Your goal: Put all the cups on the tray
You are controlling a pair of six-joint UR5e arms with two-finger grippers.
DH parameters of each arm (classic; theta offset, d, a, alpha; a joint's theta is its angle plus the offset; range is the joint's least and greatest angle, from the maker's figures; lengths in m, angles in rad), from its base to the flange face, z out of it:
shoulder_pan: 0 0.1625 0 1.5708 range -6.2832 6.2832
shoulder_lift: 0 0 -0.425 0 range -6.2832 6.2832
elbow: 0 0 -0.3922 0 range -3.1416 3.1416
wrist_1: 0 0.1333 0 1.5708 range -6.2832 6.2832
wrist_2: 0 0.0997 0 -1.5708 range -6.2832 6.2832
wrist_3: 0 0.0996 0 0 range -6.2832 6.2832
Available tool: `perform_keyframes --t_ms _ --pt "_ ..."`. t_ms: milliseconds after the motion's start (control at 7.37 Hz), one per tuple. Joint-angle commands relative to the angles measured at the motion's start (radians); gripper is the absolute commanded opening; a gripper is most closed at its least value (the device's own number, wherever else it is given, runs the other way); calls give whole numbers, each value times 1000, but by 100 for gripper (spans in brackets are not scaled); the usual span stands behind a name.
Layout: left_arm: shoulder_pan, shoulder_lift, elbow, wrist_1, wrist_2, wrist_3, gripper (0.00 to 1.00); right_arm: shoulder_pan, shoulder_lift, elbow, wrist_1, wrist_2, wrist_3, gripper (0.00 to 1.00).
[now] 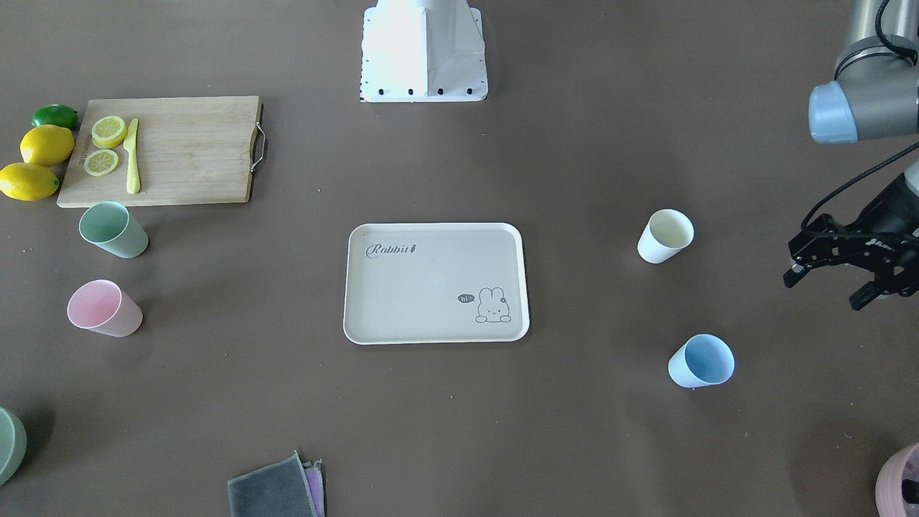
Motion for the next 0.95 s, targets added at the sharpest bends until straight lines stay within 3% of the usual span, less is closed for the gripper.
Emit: perform_keyframes --t_ms 0,407,678,814 --pt "44 -117 178 -4 18 -14 99 -11 4 -4 0 -14 8 100" --pt "106 -181 269 -22 125 -68 97 -12 4 -7 0 -17 8 100" --pt "137 -183 348 -122 165 -79 96 -12 2 -7 0 -26 8 100" --pt "148 -181 352 -130 176 -79 91 -12 2 -13 3 -28 6 100"
